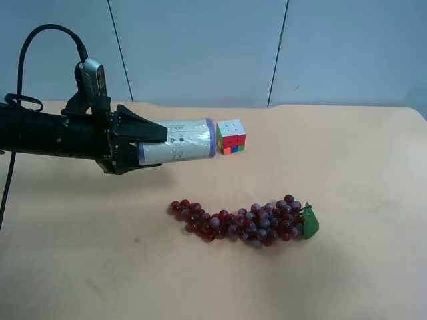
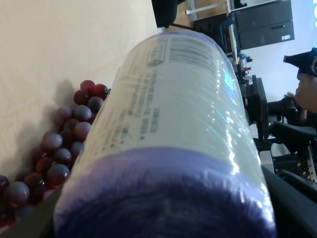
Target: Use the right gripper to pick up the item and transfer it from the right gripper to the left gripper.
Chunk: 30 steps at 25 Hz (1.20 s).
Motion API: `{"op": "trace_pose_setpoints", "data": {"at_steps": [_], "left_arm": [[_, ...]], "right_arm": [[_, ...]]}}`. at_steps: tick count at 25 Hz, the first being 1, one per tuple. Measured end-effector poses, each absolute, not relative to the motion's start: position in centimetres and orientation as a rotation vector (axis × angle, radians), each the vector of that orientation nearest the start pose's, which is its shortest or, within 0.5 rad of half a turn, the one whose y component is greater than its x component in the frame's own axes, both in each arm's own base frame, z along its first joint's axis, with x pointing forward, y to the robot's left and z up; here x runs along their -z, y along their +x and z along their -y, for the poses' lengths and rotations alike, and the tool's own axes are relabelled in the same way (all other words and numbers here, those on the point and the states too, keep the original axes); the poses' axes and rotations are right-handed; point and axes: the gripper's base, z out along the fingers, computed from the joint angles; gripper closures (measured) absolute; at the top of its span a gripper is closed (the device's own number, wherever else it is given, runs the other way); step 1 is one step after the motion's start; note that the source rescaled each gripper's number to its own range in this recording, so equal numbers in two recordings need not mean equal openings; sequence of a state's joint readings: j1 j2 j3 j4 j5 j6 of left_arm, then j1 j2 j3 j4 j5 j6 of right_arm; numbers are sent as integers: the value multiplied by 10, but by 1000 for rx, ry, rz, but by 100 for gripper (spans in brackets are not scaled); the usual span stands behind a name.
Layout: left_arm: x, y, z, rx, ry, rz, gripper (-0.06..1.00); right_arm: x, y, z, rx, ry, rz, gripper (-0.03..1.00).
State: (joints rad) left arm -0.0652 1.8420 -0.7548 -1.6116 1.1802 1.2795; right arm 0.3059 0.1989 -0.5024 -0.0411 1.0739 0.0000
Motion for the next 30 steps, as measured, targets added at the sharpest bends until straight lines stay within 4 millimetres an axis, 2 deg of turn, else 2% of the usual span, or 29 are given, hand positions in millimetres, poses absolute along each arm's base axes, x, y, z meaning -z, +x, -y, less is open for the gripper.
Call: {"op": "trace_pose_setpoints", "data": {"at_steps": [7,11,16,27,30], "left_arm": [[-158,282,103,1644,161,-2311,94],[-158,282,103,1642,166,-2309,94],[-158,282,103,1642,167,-2309,94],[-158,282,103,1639,176,-2310,94],[-162,286,103,1610,279,-2341,94]], "right_arm": [[-277,6,2,-124,-313,-2107,13],[-277,-5,4,-69,-197,-2048,13],[-277,-6,4,41,-15,-2053,13],[-277,-6,3,45,-5,-2053,13],[-277,-6,3,45,-5,-2053,13]]}}
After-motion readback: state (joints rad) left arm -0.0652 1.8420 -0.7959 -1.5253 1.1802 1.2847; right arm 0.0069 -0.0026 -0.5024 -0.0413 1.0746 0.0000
